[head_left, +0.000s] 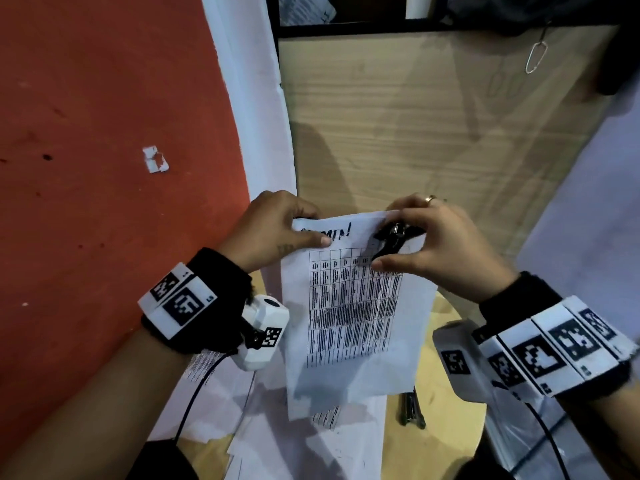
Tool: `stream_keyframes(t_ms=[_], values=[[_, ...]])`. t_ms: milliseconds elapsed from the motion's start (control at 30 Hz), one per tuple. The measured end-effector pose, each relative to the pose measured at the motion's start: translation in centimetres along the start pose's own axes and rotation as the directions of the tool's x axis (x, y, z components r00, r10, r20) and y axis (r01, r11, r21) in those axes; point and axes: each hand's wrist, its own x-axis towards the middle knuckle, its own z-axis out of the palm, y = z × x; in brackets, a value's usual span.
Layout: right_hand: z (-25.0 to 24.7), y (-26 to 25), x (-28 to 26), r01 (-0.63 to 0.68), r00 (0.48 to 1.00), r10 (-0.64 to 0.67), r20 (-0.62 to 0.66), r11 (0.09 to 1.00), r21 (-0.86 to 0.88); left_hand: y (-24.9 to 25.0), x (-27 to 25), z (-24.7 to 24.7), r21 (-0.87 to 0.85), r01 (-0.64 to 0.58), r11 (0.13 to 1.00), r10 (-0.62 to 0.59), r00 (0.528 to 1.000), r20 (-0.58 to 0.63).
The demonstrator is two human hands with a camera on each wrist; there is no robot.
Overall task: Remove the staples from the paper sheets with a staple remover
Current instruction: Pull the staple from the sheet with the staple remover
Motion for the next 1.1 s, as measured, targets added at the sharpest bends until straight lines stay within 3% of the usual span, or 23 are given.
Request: stream_keyframes(t_ms=[200,333,500,833,967,1033,1100], values=[[0.3,-0.1,-0.7,0.021,0.999,-0.022,-0.024,0.999,-0.046,-0.8,-0.2,0.1,-0.03,0.021,0.999,-0.022,0.999,-0.025],[0.0,-0.4,-0.6,0.01,1.0,-0.011,-0.026,0.999,-0.036,-0.8,-0.3,0.0,0.077,0.033,0.996,-0.032,0.999,-0.013],[-0.1,-1.1,-0.4,-0.019,0.999,0.018,-0.033,1.0,-0.01,0.9,0.2,0.2,0.178,-0.048,0.983,0.047,0.999,0.009],[-0.2,-0.6,-1.0,-0.054,0.997,0.056,-0.054,0.998,0.039,0.3,-0.1,0.3,0.094,-0.038,0.995,0.042,0.998,-0.048],[-0.1,-0.3,-1.0,-0.061,0.997,0.063,-0.039,0.997,0.04,0.1,-0.3,0.0,0.05,-0.027,0.998,0.027,1.0,0.004],[0.1,-0.2,-1.1,-0.041,0.995,0.045,-0.089,0.998,0.037,0.2,-0.5,-0.2,0.023,-0.037,0.999,0.036,0.999,0.017],[0.8,-0.5,-1.5,0.034,0.973,-0.019,-0.23,0.997,0.064,0.5,-0.7,-0.4,-0.023,-0.04,0.999,0.04,0.999,0.013]])
